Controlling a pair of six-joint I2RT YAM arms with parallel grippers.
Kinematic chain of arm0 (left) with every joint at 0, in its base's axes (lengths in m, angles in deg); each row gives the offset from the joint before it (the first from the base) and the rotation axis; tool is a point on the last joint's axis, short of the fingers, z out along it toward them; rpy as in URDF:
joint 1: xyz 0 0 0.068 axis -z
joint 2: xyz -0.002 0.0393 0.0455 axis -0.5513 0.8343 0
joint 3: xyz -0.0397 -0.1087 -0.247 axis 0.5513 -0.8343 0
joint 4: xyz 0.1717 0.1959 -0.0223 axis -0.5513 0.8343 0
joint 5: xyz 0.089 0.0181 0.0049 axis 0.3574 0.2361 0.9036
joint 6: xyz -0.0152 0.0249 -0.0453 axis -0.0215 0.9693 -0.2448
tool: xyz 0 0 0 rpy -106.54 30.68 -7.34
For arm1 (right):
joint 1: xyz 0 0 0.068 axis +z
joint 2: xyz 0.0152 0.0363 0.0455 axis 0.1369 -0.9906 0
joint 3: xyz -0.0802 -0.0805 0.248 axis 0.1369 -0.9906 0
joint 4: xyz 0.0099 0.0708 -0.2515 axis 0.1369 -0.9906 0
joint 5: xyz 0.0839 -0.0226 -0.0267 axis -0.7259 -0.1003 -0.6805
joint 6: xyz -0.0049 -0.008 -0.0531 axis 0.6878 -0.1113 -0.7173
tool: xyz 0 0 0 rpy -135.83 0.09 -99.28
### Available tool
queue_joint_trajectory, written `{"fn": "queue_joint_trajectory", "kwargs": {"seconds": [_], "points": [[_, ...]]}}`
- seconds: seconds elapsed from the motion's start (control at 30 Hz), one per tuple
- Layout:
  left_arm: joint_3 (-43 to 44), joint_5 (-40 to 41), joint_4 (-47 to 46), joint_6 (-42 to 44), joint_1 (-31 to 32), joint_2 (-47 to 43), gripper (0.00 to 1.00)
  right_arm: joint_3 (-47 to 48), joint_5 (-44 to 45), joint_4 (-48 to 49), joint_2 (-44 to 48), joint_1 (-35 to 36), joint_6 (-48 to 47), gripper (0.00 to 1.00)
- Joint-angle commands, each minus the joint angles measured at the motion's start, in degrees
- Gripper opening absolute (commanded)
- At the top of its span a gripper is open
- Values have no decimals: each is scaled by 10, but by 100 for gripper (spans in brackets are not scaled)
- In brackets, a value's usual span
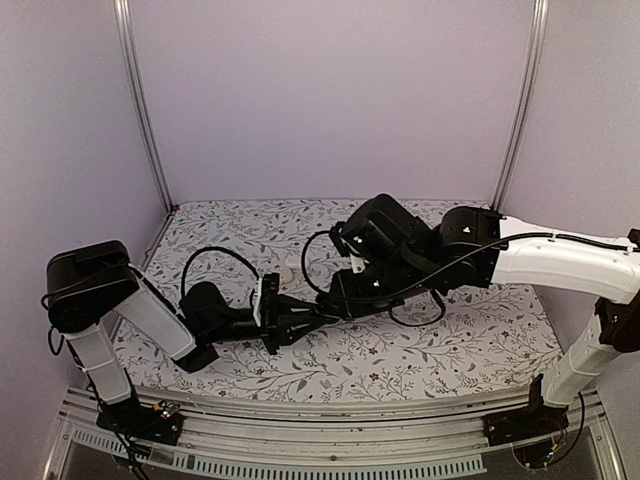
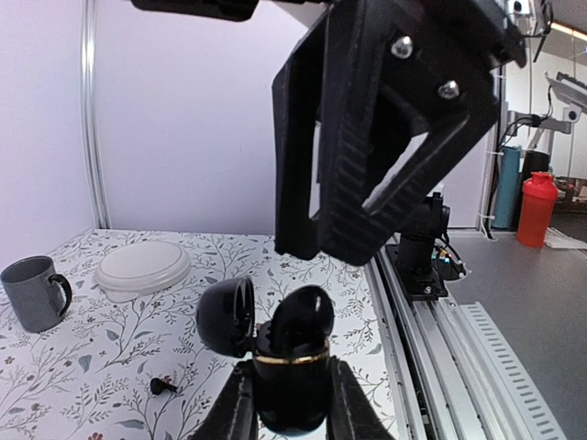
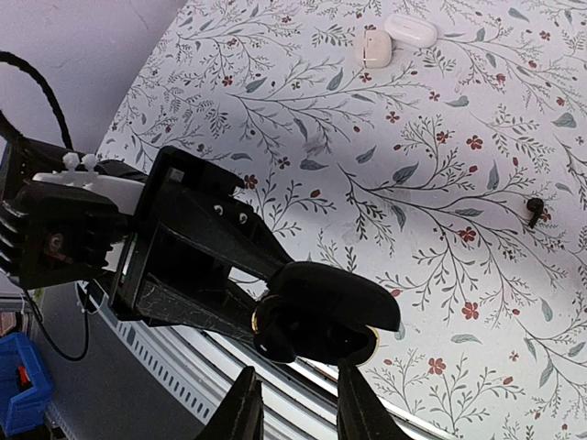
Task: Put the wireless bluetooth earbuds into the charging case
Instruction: Adjust the left earbud in the left side groove of the charging case.
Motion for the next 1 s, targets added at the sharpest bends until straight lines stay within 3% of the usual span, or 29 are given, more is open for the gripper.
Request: {"fn": "queue_joint_trajectory", "kwargs": {"seconds": [0.0,0.47,0.97], "points": [[5,0,-131,11,3,-12,0,19,42,17,16,18,28,27],[2,0,-131,10,5,-13,0,30,-2,72,-16,26,29,9],[2,0,-111,18,4,-32,0,-41,-19,99,3,13,46,7]]}}
